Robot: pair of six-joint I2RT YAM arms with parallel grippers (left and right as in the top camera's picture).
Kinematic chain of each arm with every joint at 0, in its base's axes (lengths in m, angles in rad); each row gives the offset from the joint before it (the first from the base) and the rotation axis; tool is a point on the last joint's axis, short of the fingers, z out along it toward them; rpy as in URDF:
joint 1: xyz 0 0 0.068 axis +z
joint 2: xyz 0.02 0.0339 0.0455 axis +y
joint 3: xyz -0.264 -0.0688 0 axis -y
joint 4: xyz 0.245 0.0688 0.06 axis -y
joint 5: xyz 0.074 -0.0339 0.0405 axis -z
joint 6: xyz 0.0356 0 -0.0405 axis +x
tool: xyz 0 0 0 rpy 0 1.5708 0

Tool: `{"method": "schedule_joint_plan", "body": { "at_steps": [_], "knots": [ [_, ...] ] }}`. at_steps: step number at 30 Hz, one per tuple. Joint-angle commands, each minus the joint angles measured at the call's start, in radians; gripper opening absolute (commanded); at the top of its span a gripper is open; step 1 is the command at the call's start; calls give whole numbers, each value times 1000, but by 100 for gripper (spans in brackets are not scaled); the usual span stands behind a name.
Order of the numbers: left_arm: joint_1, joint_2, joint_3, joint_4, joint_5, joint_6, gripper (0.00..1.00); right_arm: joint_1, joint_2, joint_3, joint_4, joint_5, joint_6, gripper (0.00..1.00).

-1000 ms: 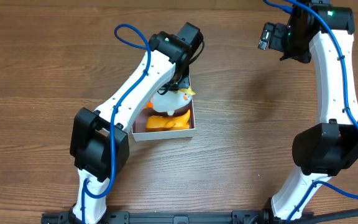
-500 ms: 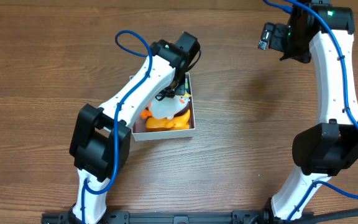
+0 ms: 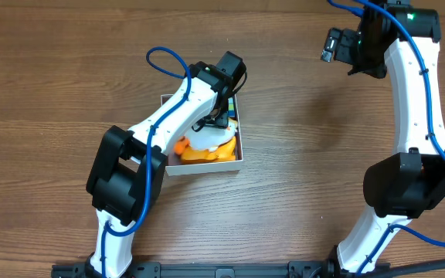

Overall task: Pack container
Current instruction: 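Lower the duck into the box and press it down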

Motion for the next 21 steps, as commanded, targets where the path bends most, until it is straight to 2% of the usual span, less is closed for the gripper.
{"method": "schedule_joint_plan", "body": {
  "at_steps": [1, 9, 21],
  "knots": [
    [4, -4, -13, 0, 5, 11, 78, -1, -5, 25, 3, -6, 7, 100],
    [4, -4, 5, 3, 4, 29, 77, -1, -5, 25, 3, -6, 7, 100],
    [4, -4, 145, -40, 3, 78, 76, -1, -5, 25, 3, -6, 7, 100]
  ]
}}
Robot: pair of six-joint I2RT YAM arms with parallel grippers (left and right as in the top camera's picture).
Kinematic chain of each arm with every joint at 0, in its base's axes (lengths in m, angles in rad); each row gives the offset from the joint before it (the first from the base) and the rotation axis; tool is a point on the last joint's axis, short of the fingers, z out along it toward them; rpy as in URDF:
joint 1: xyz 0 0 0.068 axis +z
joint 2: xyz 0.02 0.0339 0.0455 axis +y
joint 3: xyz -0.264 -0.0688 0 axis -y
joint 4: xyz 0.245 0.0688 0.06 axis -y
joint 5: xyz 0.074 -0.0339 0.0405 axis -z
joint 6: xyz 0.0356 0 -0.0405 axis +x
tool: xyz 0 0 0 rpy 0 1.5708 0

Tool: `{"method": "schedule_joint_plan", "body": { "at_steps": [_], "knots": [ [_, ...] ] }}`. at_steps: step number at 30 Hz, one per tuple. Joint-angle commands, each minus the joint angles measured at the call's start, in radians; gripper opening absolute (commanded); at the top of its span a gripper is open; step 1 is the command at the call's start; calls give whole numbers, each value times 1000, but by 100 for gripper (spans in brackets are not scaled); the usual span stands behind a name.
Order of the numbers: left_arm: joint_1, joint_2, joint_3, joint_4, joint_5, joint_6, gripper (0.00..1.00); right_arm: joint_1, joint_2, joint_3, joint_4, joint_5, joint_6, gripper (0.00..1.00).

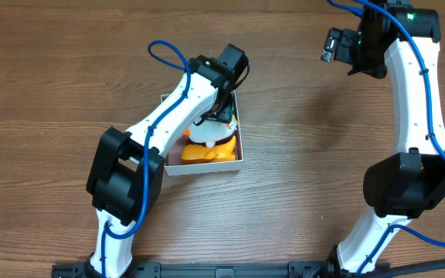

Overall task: Pack container
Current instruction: 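Lower the duck into the box and press it down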

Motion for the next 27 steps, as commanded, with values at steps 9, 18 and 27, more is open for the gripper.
{"method": "schedule_joint_plan", "body": {
  "at_steps": [9, 18, 27],
  "knots": [
    [4, -4, 76, -32, 0, 29, 75, -2, -5, 25, 3, -6, 7, 100],
    [2, -5, 142, -87, 0, 29, 74, -2, -5, 25, 3, -6, 7, 100],
    [3, -4, 315, -394, 0, -5, 70, -2, -5, 25, 3, -6, 7, 100]
  ]
}}
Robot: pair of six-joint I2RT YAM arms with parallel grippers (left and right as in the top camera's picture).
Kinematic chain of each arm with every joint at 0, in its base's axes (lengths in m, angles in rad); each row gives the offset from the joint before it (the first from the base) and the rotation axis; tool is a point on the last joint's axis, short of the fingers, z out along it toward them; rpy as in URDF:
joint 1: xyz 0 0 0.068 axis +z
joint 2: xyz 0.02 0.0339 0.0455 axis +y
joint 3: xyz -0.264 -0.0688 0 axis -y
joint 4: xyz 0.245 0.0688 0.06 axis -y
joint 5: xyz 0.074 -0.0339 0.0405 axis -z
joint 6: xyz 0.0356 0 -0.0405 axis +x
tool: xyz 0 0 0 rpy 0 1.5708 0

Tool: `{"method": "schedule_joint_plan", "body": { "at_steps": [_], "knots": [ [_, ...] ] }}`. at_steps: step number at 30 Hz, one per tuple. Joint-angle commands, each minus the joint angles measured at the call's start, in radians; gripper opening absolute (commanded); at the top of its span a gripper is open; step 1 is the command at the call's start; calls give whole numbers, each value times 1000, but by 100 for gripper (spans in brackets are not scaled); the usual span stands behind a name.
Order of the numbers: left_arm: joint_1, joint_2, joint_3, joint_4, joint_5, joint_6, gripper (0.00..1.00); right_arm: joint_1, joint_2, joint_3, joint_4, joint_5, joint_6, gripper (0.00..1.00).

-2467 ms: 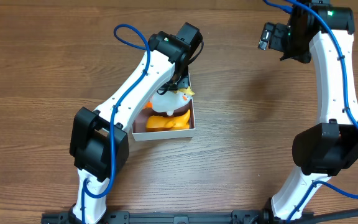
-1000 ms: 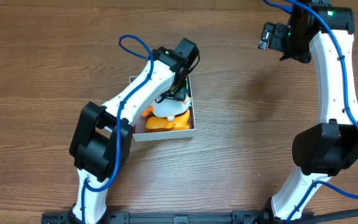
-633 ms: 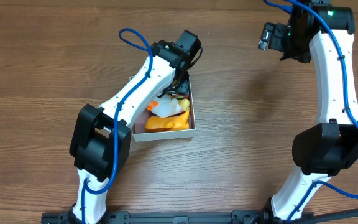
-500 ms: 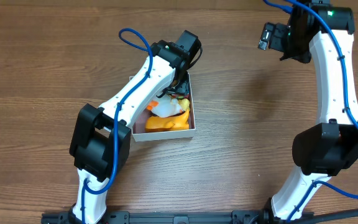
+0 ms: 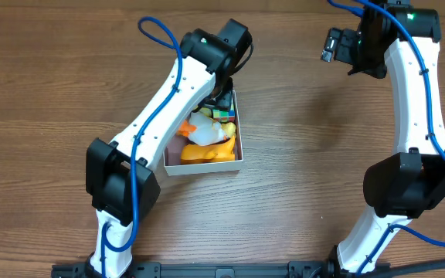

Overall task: Pack container
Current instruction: 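Lower the duck into the box and press it down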

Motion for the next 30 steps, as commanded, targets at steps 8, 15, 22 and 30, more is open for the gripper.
{"method": "schedule_joint_plan", "body": {
  "at_steps": [8, 15, 22, 30],
  "knots": [
    [3, -2, 5, -78, -32, -11, 66, -2, -4, 25, 2, -6, 8, 100],
    [3, -2, -94, 1, -71, -7, 65, -2, -4, 25, 2, -6, 8, 100],
    [3, -2, -223, 61, -71, -7, 65, -2, -4, 25, 2, -6, 8, 100],
    [3, -2, -322, 114, -71, -7, 66, -2, -4, 25, 2, -6, 8, 100]
  ]
}}
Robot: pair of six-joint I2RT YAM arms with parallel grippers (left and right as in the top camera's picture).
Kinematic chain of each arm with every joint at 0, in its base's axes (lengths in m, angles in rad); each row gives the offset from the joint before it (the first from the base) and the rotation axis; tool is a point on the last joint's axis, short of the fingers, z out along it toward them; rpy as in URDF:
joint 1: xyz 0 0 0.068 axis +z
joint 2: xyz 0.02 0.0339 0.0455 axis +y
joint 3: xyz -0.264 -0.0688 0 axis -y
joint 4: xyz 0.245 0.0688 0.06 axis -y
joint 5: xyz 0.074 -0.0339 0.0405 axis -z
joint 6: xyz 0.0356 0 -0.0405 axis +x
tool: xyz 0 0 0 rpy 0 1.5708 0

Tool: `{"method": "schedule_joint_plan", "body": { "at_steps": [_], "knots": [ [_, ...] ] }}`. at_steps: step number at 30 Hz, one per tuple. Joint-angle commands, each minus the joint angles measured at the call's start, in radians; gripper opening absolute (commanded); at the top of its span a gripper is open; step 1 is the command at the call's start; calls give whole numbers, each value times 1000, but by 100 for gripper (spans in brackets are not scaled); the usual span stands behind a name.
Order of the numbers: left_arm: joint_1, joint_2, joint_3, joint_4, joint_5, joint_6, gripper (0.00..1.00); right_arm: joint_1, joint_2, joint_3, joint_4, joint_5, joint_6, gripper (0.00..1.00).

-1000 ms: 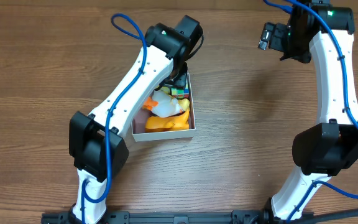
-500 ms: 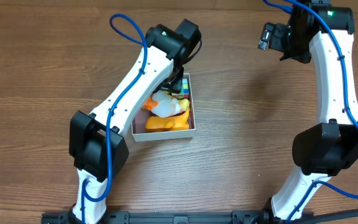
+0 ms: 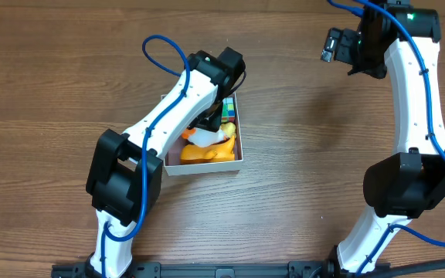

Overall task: Pack container
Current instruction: 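Lower the duck into the box and press it down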

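The white open container sits left of the table's middle. Inside lie an orange toy, a white and yellow toy and a multicoloured block. My left gripper reaches down into the box's far half, just above the white toy. Its fingers are dark and partly hidden by the wrist, so I cannot tell how its jaws stand. My right gripper hangs high at the far right, away from the box, and its fingers are not clear.
The brown wooden table carries only the box. The left arm's blue cable loops over the table behind the box. Both arm bases stand at the near edge.
The left wrist has come back toward the near side, and its fingers are now deeper in the box over the white toy. The right arm has not moved.
At first the left gripper was down in the box on the white toy. It then stood slightly farther back in the box. A second ago the wrist was farther back, showing more of the contents. Now it is over the toys again.
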Motion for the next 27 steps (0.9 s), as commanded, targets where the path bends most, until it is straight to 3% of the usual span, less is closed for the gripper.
{"method": "schedule_joint_plan", "body": {
  "at_steps": [1, 16, 27],
  "knots": [
    [3, -2, -66, 14, -11, -7, 66, -2, -4, 25, 3, -6, 7, 100],
    [4, -2, -128, 55, -11, -7, 66, -2, -4, 25, 3, -6, 7, 100],
    [4, -2, 6, 5, -11, 2, 66, -2, -4, 25, 3, -6, 7, 100]
  ]
}}
